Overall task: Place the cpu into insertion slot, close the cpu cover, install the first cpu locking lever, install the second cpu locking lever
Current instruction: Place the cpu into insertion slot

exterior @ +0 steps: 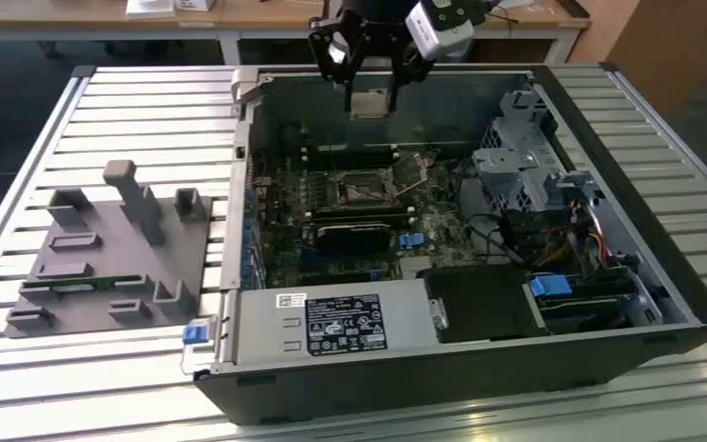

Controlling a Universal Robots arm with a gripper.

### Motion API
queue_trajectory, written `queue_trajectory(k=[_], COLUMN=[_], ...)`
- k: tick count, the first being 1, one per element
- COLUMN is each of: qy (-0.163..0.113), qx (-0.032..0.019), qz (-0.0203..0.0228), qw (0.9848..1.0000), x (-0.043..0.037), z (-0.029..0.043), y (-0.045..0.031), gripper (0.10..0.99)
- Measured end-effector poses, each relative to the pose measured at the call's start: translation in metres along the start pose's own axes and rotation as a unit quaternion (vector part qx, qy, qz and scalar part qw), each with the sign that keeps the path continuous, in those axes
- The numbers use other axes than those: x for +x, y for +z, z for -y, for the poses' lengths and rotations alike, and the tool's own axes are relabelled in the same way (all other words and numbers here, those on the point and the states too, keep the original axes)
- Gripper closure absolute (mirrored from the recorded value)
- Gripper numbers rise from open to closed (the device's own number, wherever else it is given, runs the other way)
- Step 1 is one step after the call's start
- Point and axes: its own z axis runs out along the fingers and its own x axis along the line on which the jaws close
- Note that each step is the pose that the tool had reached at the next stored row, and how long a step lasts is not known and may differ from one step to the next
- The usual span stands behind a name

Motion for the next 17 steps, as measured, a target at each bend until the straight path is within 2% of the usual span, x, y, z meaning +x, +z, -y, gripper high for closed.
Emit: queue_trajectory(k=[5, 9, 12, 17], qy=[0.004, 0.032, 0.058, 0.097], qx=[-0.0001, -0.0002, -0.0007, -0.0014], qz=[0.0004, 0.0028, 0.0052, 0.0087], qw=[1.0000, 0.9995, 0.9983, 0.9952], x=[-0.0001, 0.0000, 0.0000, 0.0000], z=[0.0000, 0.0000, 0.0000, 0.0000], y=[0.0000, 0.0001, 0.0003, 0.0008], gripper=[0.545, 0.545, 0.545, 0.545])
